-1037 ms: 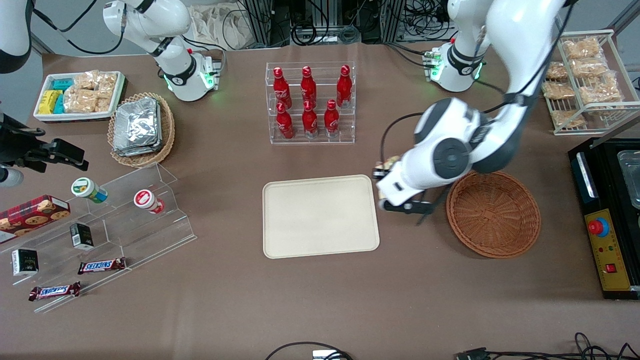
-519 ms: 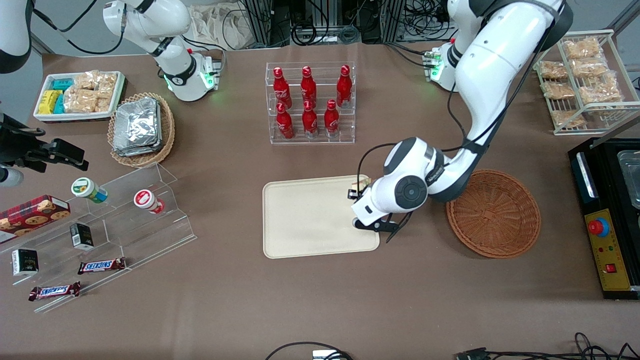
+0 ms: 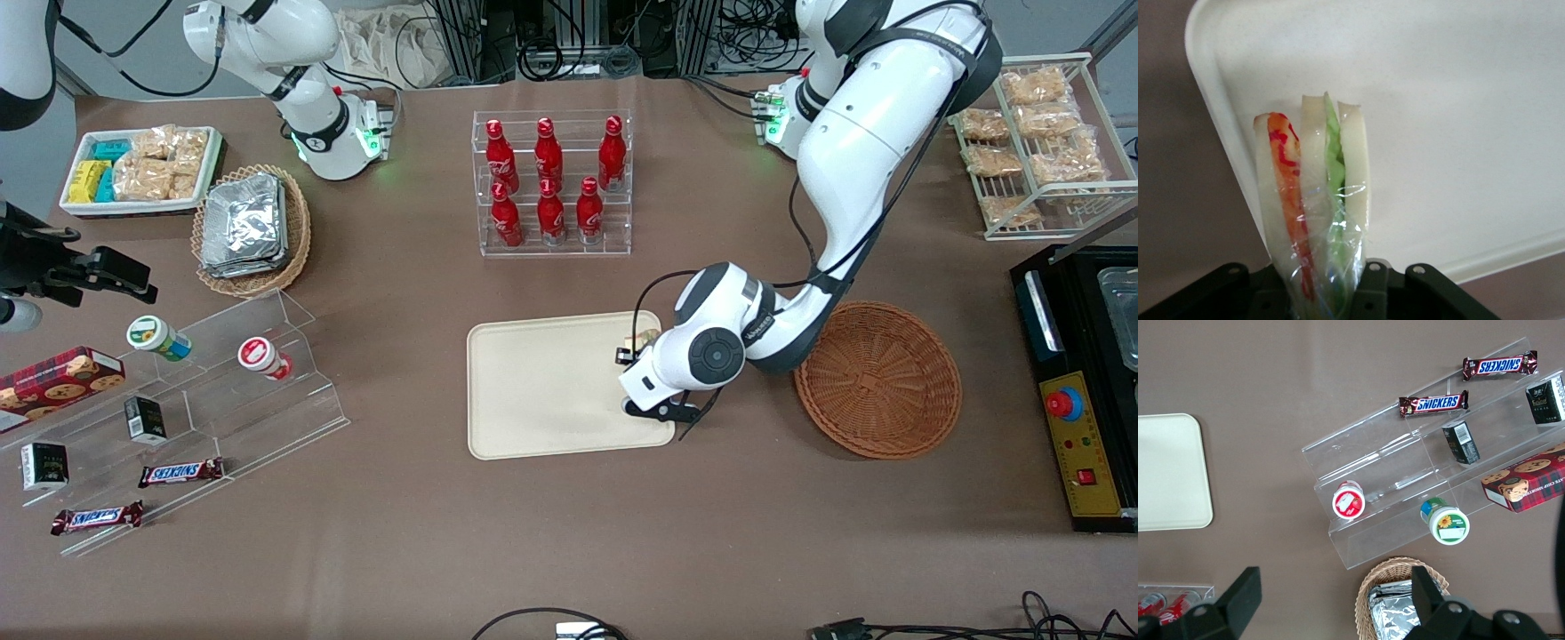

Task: Place sandwich from basket to tray
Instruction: 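Lower the sandwich onto the tray and open the left gripper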

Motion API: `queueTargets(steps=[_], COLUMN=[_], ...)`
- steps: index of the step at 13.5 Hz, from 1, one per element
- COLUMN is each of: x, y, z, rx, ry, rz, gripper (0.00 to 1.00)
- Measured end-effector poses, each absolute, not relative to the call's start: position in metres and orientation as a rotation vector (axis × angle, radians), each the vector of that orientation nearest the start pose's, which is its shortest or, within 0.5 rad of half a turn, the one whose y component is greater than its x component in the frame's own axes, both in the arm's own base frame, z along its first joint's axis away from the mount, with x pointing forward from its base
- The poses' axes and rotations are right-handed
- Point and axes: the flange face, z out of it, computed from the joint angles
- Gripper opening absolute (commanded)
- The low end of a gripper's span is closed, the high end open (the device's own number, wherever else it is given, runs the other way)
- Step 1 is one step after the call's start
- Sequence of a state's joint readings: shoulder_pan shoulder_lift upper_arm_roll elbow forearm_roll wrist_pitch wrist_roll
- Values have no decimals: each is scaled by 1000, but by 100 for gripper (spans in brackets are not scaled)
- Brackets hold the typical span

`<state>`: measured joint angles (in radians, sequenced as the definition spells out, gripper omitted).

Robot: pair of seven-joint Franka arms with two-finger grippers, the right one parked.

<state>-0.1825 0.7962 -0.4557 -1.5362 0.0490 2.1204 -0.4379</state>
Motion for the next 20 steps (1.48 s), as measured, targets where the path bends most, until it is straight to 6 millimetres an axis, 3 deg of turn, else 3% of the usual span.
queueTargets(steps=[5,6,7,8,15,17,20], x=[583,583,583,583,594,612,630], y=[-369,-369,-369,-369,-372,-371,-356], z=[192,192,192,192,205,235,314], rx=[-3276,-3277,-3277,-3278,-3309,-3341,-3350], ry=[207,207,207,207,196,180,166], rz=[447,446,445,443,373,279,142], gripper=[20,31,71,100,100,100,100])
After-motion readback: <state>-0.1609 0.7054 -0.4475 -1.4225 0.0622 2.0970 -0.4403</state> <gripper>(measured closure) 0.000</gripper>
